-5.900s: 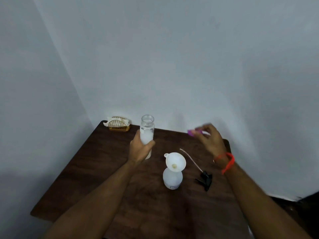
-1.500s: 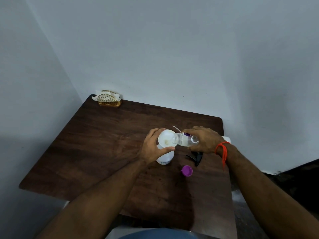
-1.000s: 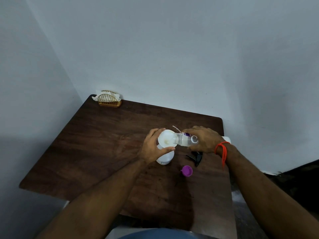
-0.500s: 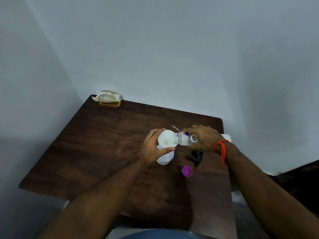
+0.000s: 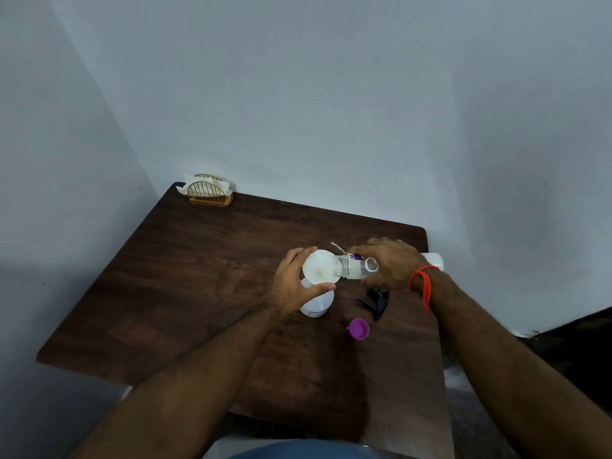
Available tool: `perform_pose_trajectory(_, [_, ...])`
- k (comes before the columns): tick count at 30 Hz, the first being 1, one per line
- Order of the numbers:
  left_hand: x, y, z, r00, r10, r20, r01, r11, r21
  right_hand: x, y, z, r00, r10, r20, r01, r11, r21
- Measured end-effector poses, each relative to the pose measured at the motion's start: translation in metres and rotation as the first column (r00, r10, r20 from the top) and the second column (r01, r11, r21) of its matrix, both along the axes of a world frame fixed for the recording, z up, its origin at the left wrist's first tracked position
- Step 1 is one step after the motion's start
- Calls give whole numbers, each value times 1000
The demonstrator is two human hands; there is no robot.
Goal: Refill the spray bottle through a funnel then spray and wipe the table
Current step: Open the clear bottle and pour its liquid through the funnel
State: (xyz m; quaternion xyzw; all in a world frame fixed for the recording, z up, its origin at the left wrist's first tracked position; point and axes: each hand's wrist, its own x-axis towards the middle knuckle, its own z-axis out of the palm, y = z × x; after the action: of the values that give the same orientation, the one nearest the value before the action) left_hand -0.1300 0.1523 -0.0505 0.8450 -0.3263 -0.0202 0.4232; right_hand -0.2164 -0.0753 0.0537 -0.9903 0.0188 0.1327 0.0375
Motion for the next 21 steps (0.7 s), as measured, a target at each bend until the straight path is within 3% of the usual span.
perform_pose_trajectory(10, [0, 0, 0, 1000, 3, -13, -3, 1000, 20, 9, 7, 9, 1000, -19, 1, 19, 997, -77])
perform_pose_trajectory(15, [0, 1, 0, 1000, -4, -14, 4, 1000, 25, 3, -39, -52, 998, 47, -38, -49, 998, -45])
perform_pose_trajectory(18, [0, 1, 0, 1000, -1, -10, 1, 1000, 6, 10, -17, -22, 998, 32, 60, -27, 996, -81])
perform_pose_trajectory(21, [0, 1, 1, 1000, -4, -10, 5, 1000, 8, 12, 16, 19, 998, 19, 64, -13, 996, -90])
